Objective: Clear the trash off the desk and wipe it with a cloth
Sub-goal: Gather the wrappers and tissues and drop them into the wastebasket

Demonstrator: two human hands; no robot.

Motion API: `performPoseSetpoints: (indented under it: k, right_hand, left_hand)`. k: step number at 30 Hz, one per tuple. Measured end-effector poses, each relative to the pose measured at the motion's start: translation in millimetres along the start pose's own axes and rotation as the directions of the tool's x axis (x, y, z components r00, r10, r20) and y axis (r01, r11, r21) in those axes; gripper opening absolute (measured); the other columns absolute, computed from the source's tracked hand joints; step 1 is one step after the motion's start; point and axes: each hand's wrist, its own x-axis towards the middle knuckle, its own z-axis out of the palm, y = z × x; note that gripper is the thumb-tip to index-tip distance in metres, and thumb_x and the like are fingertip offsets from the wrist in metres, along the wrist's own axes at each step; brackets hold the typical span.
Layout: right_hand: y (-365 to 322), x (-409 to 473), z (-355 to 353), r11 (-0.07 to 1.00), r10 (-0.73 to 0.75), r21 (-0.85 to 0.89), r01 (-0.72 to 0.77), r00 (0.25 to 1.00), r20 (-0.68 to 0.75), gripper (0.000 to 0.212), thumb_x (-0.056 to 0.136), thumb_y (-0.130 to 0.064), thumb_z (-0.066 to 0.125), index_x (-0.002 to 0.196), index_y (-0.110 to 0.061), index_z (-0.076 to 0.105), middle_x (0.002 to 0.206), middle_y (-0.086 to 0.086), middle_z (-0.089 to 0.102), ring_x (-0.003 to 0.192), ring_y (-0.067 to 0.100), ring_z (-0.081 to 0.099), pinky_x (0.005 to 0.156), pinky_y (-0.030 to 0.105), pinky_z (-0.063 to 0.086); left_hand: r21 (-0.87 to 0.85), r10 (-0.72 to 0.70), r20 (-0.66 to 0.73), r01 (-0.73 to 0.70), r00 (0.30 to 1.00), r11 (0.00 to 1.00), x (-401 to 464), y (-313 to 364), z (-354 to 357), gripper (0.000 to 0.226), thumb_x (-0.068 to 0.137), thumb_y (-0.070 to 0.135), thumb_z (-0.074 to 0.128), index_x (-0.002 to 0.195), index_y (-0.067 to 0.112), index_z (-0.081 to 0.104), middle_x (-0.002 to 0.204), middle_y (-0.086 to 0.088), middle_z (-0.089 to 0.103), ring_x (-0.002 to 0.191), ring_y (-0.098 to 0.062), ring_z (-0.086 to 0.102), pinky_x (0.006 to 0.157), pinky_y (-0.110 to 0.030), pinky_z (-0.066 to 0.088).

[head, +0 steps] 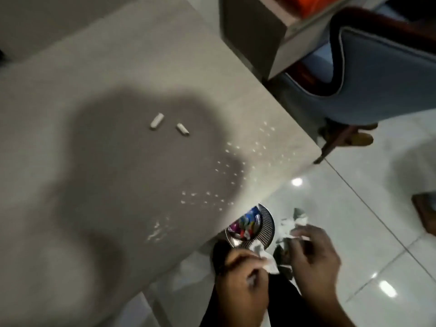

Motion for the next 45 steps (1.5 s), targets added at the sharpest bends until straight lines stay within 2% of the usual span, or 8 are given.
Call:
performPoseSetpoints:
  k: [3,7,13,17,23,30,38,45]
  right_hand:
    - [81.2,-1.0,38.8,0.967,0.217,-0.172,-0.188,0.962,0.168,0.027,0.079,0.01,0.07,0.082,-0.016,0.074,0.095,0.01,0.074,0.084,0.033,0.073,0.084,0.044,0.058]
    - [149.5,15.1,82.9,0.891,0.431,-0.298,-0.342,0.844,0.32,0.018,0.081,-0.001,0.07,0.091,-0.013,0.076,0.08,-0.015,0.065,0.081,0.009,0.065,0.064,-0.009,0.033]
    - [206.5,40.3,118.2,0.777,0.621,-0.232,-0.586,0.65,0.439,0.048,0.087,0.002,0.057,0.132,-0.013,0.066,0.127,0.015,0.07,0.118,0.032,0.065,0.07,0.011,0.049]
    - [198.3,48.5,109.0,0.75,0.643,-0.19,-0.633,0.632,0.432,0.04,0.088,0.0,0.054,0.118,-0.018,0.074,0.124,0.011,0.072,0.103,0.025,0.07,0.078,0.024,0.058]
    - [63.7,24.4,40.7,0.974,0.226,-0.049,-0.221,0.936,0.271,0.011,0.092,-0.026,0.064,0.089,-0.026,0.075,0.081,-0.009,0.077,0.078,0.007,0.072,0.072,0.022,0.055]
    - [-157.8,8.5,-16.6,0.956,-0.283,0.097,0.275,0.956,0.082,0.007,0.088,-0.028,0.068,0.092,-0.029,0.073,0.084,-0.012,0.074,0.078,0.005,0.069,0.069,0.015,0.052]
    - [-271.6,85.4,101.7,0.724,-0.256,-0.418,0.549,0.776,0.576,0.032,0.094,-0.034,0.066,0.117,-0.013,0.071,0.116,0.011,0.064,0.101,0.027,0.064,0.089,0.039,0.057]
    - [-264.8,86.2,112.4,0.686,-0.258,-0.454,0.569,0.773,0.579,0.02,0.097,-0.016,0.058,0.106,-0.005,0.071,0.105,0.015,0.068,0.094,0.031,0.069,0.08,0.036,0.057]
  left_hand:
    - [0.112,-0.176,-0.013,0.176,0.984,0.978,30.8,-68.2,48.9,0.024,0.063,-0.013,0.075,0.067,0.011,0.08,0.075,-0.008,0.075,0.073,-0.024,0.072,0.076,-0.029,0.055]
    - [0.252,-0.375,0.002,0.362,0.927,0.897,76.9,-150.5,104.5,0.017,0.071,-0.005,0.07,0.08,0.005,0.081,0.086,-0.018,0.078,0.083,-0.031,0.074,0.08,-0.03,0.057]
    - [0.285,-0.519,0.266,0.448,0.812,0.847,107.3,-202.3,148.1,0.051,0.082,0.008,0.067,0.133,0.012,0.06,0.129,-0.009,0.067,0.116,-0.022,0.064,0.096,-0.02,0.047]
    - [0.349,-0.47,0.284,0.366,0.836,0.863,112.8,-184.4,129.4,0.054,0.085,0.004,0.051,0.137,0.017,0.055,0.129,-0.01,0.067,0.117,-0.026,0.063,0.101,-0.037,0.054]
    - [0.118,-0.121,0.221,0.096,0.968,0.988,57.4,-42.9,40.6,0.024,0.089,0.016,0.059,0.11,0.017,0.071,0.106,0.0,0.077,0.098,-0.011,0.071,0.092,-0.031,0.057]
    - [0.2,0.523,-0.119,-0.495,0.844,0.845,54.8,111.0,-121.8,0.015,0.092,0.018,0.06,0.103,0.018,0.071,0.093,0.002,0.072,0.083,-0.008,0.067,0.078,-0.019,0.052]
    - [0.677,0.286,-0.046,-0.181,0.957,0.713,193.5,107.6,-179.3,0.041,0.09,0.023,0.062,0.128,0.007,0.058,0.118,-0.022,0.061,0.109,-0.04,0.059,0.097,-0.043,0.05]
    - [0.649,0.295,-0.099,-0.163,0.95,0.743,187.9,105.9,-167.7,0.02,0.094,0.014,0.052,0.09,0.007,0.07,0.098,-0.018,0.066,0.092,-0.039,0.064,0.08,-0.043,0.055]
